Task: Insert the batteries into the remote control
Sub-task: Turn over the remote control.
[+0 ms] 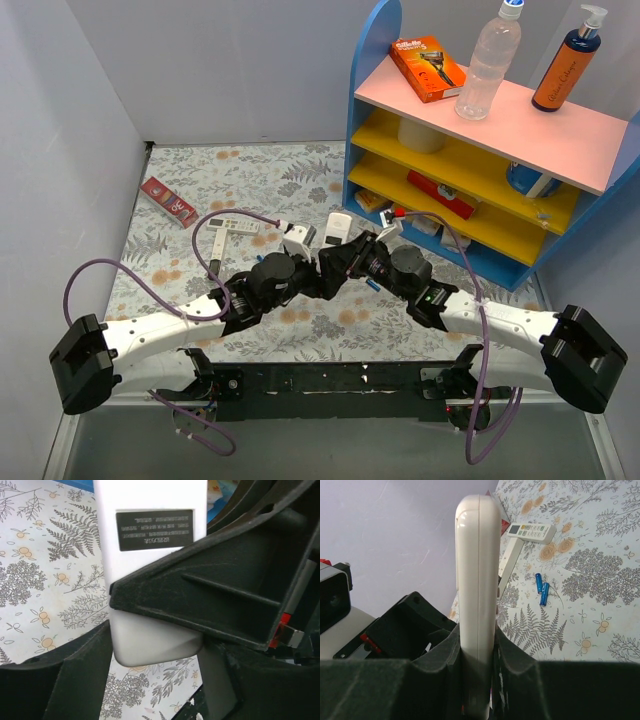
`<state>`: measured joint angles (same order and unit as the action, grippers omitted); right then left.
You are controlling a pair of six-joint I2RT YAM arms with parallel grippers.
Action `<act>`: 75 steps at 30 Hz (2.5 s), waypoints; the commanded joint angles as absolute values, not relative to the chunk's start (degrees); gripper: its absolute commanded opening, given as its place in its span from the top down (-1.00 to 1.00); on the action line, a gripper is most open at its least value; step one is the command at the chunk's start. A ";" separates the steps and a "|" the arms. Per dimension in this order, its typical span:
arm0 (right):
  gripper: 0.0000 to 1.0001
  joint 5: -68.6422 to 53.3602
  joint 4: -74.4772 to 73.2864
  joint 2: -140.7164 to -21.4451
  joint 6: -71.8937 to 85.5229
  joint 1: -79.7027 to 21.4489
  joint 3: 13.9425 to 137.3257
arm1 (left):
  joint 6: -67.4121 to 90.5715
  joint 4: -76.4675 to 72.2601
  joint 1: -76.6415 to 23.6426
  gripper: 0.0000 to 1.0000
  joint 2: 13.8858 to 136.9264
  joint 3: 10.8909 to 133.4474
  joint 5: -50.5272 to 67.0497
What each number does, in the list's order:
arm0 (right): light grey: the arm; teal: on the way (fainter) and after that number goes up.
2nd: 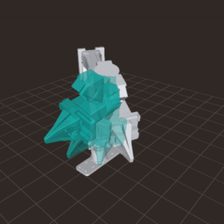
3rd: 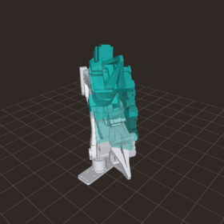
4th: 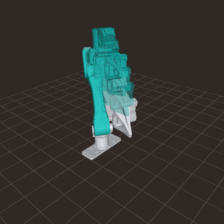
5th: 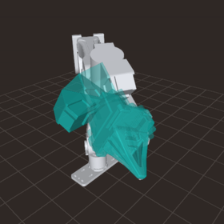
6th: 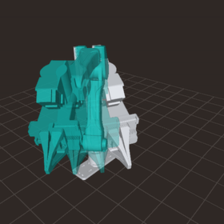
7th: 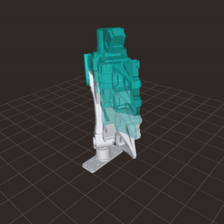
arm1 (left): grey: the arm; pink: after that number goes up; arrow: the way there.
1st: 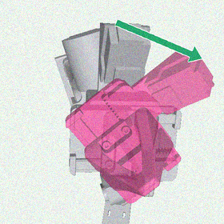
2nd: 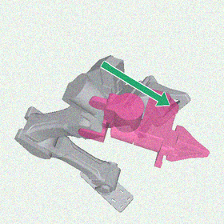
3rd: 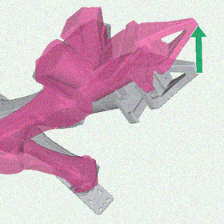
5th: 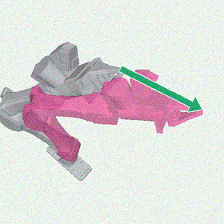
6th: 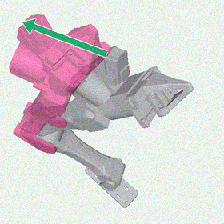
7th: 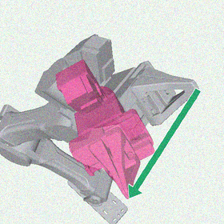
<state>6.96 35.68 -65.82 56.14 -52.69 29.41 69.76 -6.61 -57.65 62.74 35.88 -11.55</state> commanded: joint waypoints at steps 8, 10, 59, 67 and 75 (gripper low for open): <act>0.00 4.57 38.85 -65.31 53.80 -53.79 27.77 | 64.35 -4.84 -56.95 0.78 62.84 39.20 -14.16; -0.23 5.01 34.40 -64.25 50.91 -53.79 29.08 | 62.24 -2.91 -56.95 0.88 63.19 39.64 -11.97; 0.97 -14.07 32.68 -49.66 52.81 -35.86 22.77 | 80.84 -10.18 -61.00 -0.96 34.47 21.75 -26.18; 0.97 -5.37 47.53 -51.84 59.94 -37.44 14.78 | 95.62 -23.28 -61.00 -0.96 27.33 8.62 -27.07; 0.97 -0.28 62.39 -63.36 64.42 -43.67 12.66 | 98.86 -15.02 -61.00 -0.96 32.78 11.78 -30.76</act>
